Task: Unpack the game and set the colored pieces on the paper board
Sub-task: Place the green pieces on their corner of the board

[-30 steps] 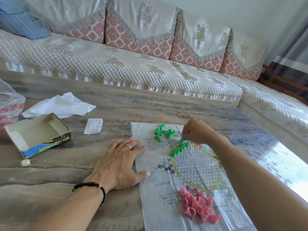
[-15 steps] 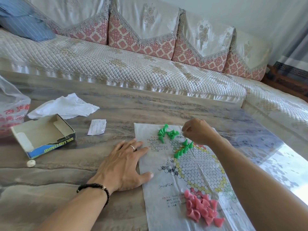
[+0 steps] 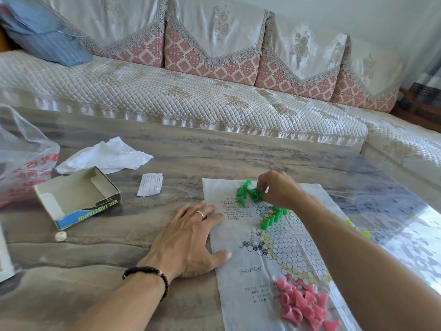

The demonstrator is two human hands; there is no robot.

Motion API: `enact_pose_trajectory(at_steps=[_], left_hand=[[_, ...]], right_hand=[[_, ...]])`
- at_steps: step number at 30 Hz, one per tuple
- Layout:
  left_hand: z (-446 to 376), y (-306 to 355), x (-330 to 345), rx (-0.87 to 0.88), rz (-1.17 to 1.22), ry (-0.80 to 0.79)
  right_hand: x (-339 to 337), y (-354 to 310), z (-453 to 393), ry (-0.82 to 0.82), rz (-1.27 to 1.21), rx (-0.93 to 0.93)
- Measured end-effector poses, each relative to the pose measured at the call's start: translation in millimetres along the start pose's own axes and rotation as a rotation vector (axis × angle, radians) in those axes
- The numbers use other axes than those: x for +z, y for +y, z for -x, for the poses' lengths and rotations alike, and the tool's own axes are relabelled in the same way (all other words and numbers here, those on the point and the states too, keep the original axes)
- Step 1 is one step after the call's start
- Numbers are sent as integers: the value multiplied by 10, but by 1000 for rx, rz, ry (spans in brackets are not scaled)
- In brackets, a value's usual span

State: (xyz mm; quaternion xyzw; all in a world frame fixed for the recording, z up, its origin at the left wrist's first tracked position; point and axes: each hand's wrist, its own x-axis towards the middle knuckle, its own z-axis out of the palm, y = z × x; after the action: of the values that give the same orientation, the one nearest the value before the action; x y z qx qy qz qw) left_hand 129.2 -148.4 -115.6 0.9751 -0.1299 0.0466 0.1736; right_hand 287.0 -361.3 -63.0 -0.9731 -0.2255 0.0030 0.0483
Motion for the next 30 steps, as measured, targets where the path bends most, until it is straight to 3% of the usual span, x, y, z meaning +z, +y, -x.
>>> enact_pose_trajectory(at_steps=[8,20,30], left_hand=[[3,6,3,-8,-3,-3],[-2,1,6,-13,4,-7],[-7,-9,15,-19,8,-18]], right_hand=[[-214,10,97,6,-10,-51],[-442,-79,234,84,-181,23],[-437,-60,307,-85,-8,-18]])
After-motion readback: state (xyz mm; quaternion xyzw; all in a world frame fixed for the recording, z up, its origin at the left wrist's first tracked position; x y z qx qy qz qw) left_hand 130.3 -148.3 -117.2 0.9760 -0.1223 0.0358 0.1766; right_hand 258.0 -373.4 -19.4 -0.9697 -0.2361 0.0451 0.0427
